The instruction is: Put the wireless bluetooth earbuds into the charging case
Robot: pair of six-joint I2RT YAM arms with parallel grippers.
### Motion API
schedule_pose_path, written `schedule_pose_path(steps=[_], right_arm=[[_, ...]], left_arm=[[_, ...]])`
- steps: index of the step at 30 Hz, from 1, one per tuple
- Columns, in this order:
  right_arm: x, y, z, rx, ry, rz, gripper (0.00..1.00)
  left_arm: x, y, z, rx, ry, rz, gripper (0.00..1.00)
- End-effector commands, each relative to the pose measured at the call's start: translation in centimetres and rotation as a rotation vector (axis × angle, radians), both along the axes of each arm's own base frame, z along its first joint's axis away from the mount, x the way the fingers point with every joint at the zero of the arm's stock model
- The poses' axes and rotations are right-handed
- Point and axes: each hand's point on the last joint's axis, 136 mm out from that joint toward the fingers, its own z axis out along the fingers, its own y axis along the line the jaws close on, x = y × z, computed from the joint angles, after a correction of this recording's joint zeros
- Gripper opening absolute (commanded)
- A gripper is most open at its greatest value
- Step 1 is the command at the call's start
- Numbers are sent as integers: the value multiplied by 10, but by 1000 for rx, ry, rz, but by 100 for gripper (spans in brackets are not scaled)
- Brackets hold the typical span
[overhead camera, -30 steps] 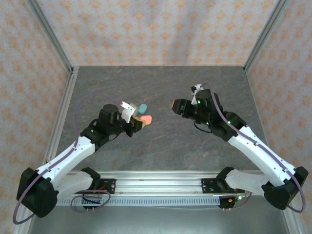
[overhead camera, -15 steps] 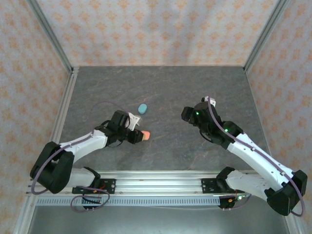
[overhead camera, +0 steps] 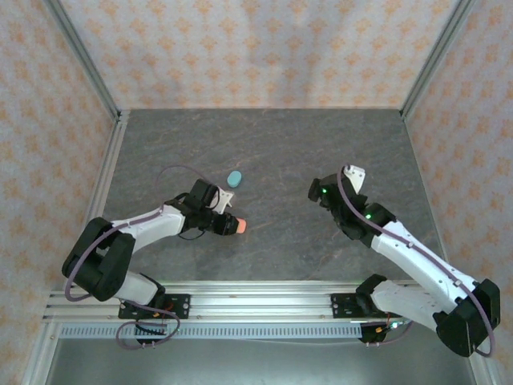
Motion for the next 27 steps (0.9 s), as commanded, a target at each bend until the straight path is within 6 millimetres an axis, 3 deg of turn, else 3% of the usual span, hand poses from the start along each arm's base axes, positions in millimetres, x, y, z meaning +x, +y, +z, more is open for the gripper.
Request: schedule_pose_path(steps=[1,8,11,14,20,24,27], right_arm=[[5,-29,4,-103,-34,-76,99],[15,-60,7,-146,-64,-147,99],[21,-75,8,-185,-93,-177,99],[28,-92,4,-224,-121,-219,99],[44,-112,-14,-309,-179,-231,99],[55,-112,-23,-395,-259,-180,99],[62,-113,-28,-442,-310,-162,99]], left_arm=[[0,20,-3,105,23,54,36],[16,32,27,165,-74,107,48],[29,42,51,209,-159,125,53],[47,59,83,285,-266,157,64],[88,111,169,412,-567,356,100],[100,154,199,498,-732,527,100],[102,186,196,530,-782,671,100]])
